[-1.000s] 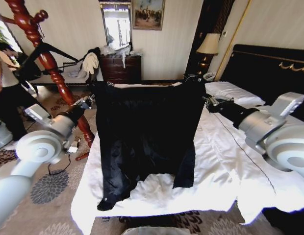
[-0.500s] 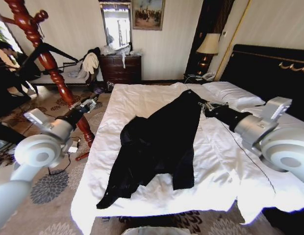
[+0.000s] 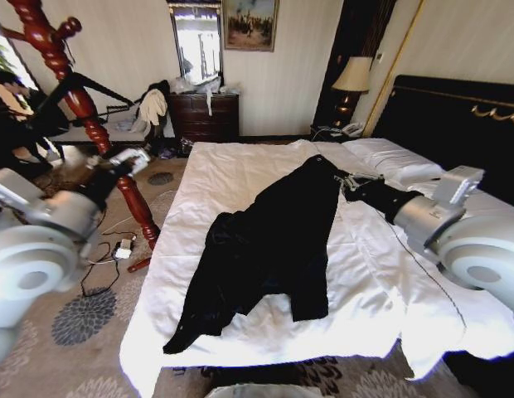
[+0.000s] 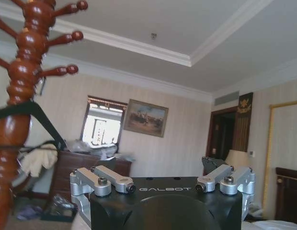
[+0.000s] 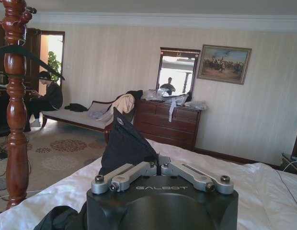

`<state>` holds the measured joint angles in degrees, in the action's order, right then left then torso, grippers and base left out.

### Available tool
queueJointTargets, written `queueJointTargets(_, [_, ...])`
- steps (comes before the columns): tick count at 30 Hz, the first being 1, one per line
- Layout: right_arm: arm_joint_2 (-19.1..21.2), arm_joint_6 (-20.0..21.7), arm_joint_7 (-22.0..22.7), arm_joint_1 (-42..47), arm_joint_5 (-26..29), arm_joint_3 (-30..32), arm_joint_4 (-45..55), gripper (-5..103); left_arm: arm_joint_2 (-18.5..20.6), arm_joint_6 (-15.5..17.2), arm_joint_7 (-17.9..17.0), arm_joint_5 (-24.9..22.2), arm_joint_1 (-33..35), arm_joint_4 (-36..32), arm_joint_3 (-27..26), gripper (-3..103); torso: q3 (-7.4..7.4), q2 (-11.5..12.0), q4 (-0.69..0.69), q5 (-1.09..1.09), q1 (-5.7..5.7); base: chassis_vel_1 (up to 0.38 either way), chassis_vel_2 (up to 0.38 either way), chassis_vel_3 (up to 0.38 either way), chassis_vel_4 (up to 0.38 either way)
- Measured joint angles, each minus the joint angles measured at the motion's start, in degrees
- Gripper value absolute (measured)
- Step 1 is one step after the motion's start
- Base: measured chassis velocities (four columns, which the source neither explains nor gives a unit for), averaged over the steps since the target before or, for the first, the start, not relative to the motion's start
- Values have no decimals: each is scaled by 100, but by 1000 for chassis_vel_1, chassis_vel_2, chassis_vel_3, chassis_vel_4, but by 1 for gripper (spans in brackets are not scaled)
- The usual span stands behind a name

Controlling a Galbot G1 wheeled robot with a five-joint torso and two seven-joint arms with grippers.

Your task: Pick up the clothes from the bed and hang them on the clothes hanger.

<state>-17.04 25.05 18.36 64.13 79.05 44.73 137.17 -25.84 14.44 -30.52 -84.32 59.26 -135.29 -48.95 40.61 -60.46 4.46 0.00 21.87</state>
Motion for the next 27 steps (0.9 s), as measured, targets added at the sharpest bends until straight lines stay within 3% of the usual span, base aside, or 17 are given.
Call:
queueJointTargets(7, [-49, 2, 54, 121, -41, 73, 77, 0, 420, 102, -17, -107, -597, 668, 105, 100, 0, 0, 2, 0, 0, 0, 0, 0, 0])
queueJointTargets(10, [-63, 4, 97, 150, -38, 123, 123, 0, 571, 52, 206, -79, -804, 1140, 251, 100, 0, 0, 0, -3, 1, 0, 0, 0, 0])
queueJointTargets(16, [-98, 4, 133, 154, -36, 126, 133, 0, 557, -86, 555, 52, -799, 1328, 483, 100, 0, 0, 1, 2, 0, 0, 0, 0, 0])
queueJointTargets(27, [-55, -48, -29, -21, -36, 36, -6, 0, -456, -309, 709, 1085, -709, 1538, 2021, 100, 1, 0, 2, 0, 1, 0, 0, 0, 0])
